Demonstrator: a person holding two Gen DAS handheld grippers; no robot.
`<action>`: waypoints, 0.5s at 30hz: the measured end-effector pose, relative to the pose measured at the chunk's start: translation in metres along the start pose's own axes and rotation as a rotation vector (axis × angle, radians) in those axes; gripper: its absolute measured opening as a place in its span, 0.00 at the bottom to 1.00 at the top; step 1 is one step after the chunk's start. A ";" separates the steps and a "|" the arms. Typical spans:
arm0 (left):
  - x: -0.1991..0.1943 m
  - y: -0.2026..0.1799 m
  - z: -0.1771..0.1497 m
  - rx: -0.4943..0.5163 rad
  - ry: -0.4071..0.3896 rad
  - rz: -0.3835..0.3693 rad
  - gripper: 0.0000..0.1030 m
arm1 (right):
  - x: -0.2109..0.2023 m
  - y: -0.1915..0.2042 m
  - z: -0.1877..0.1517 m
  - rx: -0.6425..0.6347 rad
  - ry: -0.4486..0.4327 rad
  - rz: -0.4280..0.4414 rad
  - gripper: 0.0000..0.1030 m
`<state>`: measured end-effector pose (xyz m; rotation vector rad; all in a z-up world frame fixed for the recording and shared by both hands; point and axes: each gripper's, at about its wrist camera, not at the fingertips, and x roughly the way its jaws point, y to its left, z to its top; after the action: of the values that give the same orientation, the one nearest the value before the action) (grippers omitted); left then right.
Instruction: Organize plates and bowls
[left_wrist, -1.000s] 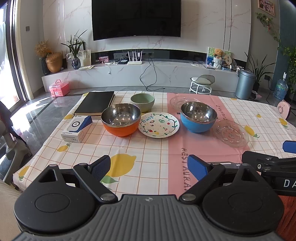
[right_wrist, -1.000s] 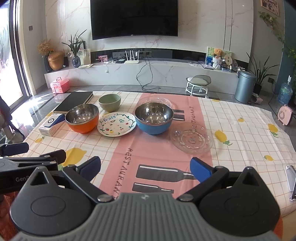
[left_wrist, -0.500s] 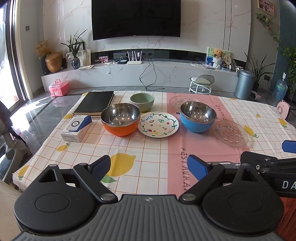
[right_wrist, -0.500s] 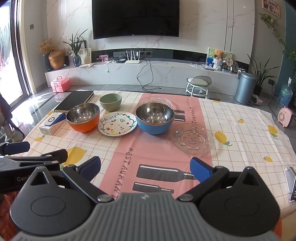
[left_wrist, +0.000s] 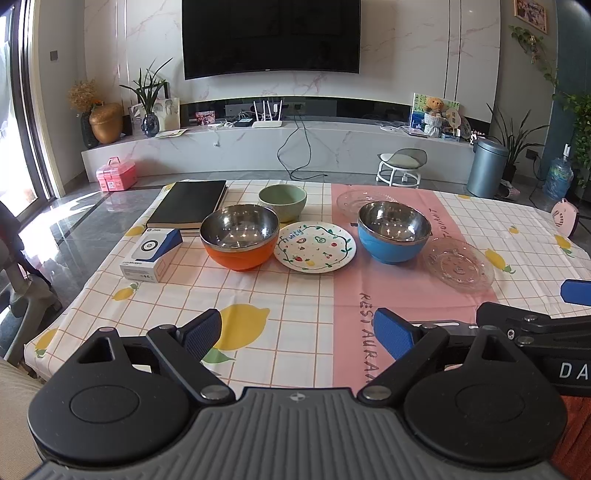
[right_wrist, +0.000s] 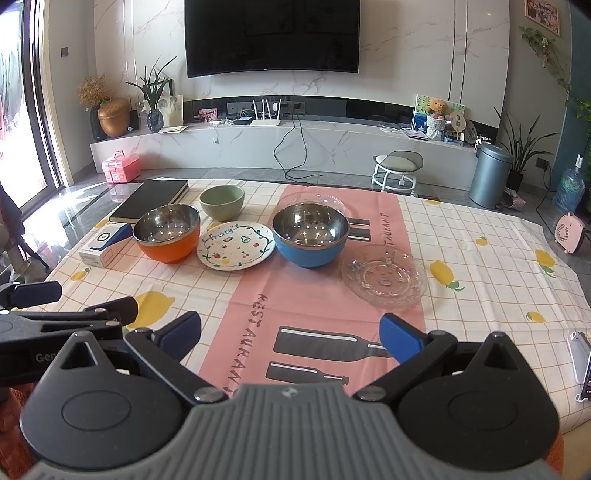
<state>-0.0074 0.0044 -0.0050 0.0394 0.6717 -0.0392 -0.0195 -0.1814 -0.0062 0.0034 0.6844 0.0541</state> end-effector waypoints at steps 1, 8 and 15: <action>0.000 0.000 0.000 0.000 0.000 0.000 1.00 | 0.000 0.000 0.000 0.000 0.000 0.001 0.98; 0.000 0.000 0.000 0.000 0.000 0.000 1.00 | 0.000 0.001 0.000 0.000 -0.001 0.000 0.98; 0.000 -0.001 -0.002 0.000 0.000 -0.001 1.00 | 0.000 0.001 0.000 0.000 -0.002 0.000 0.98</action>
<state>-0.0089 0.0031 -0.0063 0.0392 0.6717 -0.0398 -0.0197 -0.1808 -0.0066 0.0032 0.6829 0.0542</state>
